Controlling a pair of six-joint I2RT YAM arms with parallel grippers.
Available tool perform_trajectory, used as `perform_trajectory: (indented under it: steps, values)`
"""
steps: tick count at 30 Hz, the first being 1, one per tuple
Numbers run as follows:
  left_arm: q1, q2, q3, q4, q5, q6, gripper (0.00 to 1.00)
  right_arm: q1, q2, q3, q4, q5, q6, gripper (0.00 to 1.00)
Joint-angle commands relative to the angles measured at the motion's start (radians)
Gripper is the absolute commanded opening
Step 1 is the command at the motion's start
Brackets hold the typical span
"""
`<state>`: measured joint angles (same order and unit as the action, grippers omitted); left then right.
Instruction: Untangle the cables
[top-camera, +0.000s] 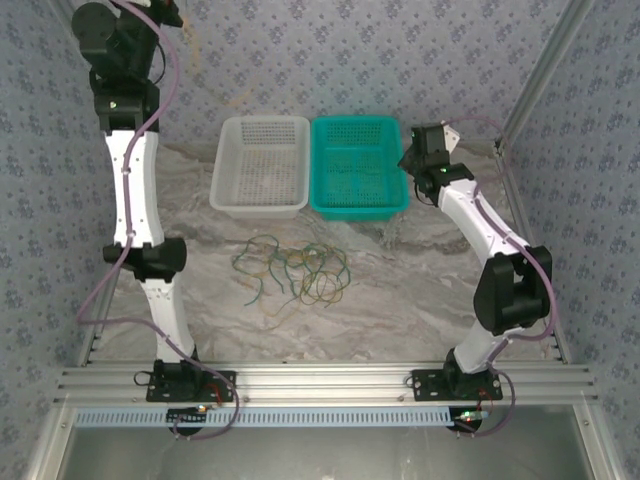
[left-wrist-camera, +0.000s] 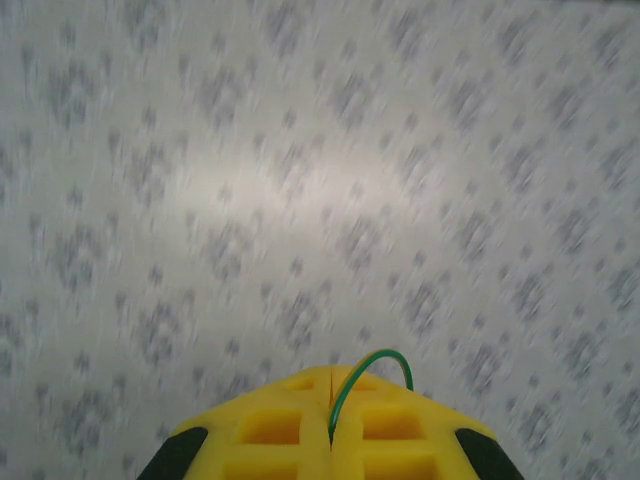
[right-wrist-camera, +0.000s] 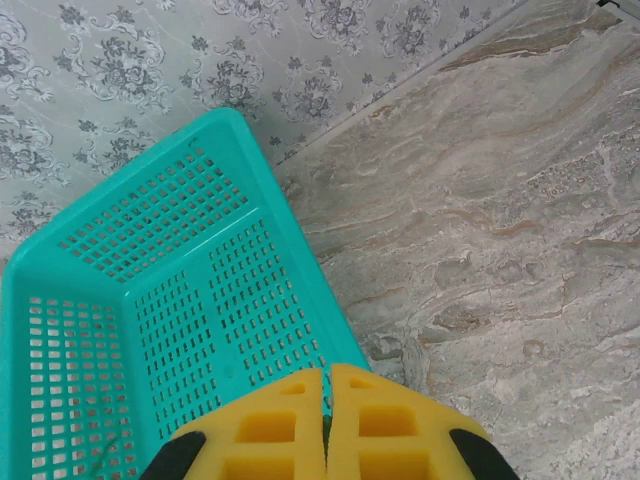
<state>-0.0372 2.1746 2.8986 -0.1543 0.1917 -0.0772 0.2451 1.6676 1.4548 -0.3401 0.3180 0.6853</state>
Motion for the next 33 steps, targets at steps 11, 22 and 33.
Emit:
perform_trajectory:
  steps: [11, 22, 33]
  values:
    - [-0.095, 0.101, 0.044, -0.315, 0.168, 0.076, 0.0, 0.026, -0.037, -0.008, 0.009, -0.007, -0.023, 0.0]
    - [-0.184, -0.05, 0.145, -0.337, 0.192, 0.04, 0.0, 0.087, -0.154, 0.021, 0.025, -0.003, -0.104, 0.0]
    - [-0.337, -0.197, 0.148, -0.711, 0.004, 0.223, 0.0, 0.221, -0.055, 0.288, -0.002, 0.052, -0.157, 0.0]
